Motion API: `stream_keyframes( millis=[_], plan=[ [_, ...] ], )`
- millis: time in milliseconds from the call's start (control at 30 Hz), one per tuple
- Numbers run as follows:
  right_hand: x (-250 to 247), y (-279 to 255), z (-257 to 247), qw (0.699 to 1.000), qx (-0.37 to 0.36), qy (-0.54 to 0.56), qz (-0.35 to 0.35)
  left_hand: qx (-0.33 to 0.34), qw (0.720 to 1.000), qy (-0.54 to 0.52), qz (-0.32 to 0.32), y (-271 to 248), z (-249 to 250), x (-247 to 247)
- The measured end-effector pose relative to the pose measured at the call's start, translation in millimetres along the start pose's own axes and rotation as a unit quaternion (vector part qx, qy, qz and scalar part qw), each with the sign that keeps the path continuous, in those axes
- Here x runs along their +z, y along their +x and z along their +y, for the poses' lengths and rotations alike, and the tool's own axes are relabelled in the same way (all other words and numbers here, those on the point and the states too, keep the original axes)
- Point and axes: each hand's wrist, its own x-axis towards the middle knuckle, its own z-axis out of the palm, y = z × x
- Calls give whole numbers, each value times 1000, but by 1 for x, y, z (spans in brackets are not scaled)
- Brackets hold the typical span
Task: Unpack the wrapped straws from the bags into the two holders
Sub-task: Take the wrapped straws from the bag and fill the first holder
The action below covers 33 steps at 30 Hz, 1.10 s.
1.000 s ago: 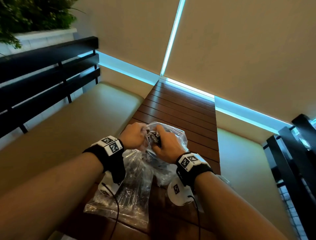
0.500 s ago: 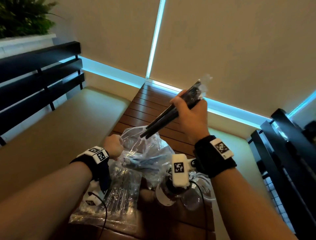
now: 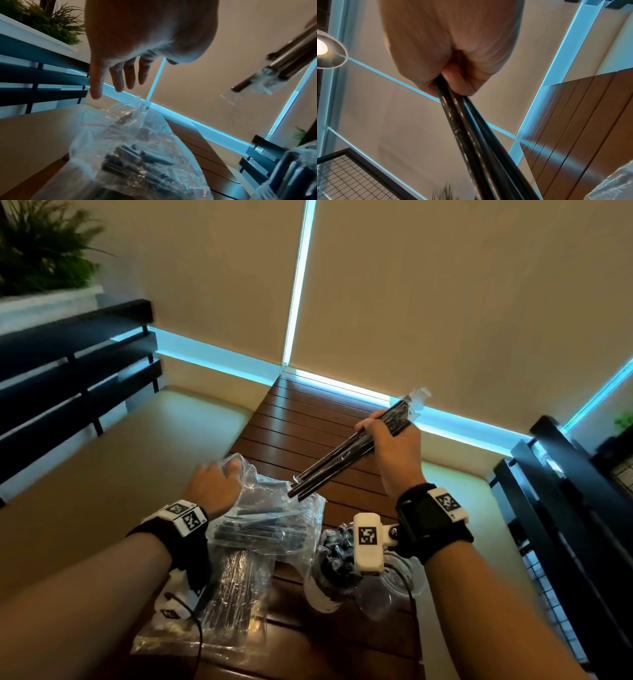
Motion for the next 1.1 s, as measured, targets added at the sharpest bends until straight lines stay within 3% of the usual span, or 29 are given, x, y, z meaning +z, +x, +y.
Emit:
stream_keyframes(
  millis=[67,133,167,267,300,367,467,633,700,767,867,1100],
  plan=[
    [0,-1,-1,1000,5,0,1,25,998,-59,13,-10,21,-2],
    [0,-1,-3,1000,2,11,6,33,986,-161,-28,-25,49,-6],
    [1,-2,-5,1000,-4,18,9,7,965,-250,-83,-29,59,-5],
    [4,-5,-9,999,-23,40,4,-104,846,-439,-284,-40,88,-6],
    [5,-7,-9,999,-31,38,-1,-125,814,-463,-328,-43,97,-7],
    [9,-12,-9,998,-49,40,0,-159,787,-481,-352,-47,111,-9],
    [12,-18,-4,997,-53,53,-6,-178,799,-477,-319,-43,120,-6],
    [11,-24,5,998,-31,53,-1,-131,814,-386,-413,-42,116,-8],
    [8,-24,2,997,-32,64,10,-145,814,-402,-394,-41,110,-8],
    [7,-24,-2,996,-41,74,19,-193,790,-468,-347,-39,107,-7],
    [9,-28,-4,997,-66,33,3,-193,742,-529,-364,-41,117,-6],
    [-4,-21,13,999,-14,-48,-16,-149,799,-466,-349,-45,125,2]
  ],
)
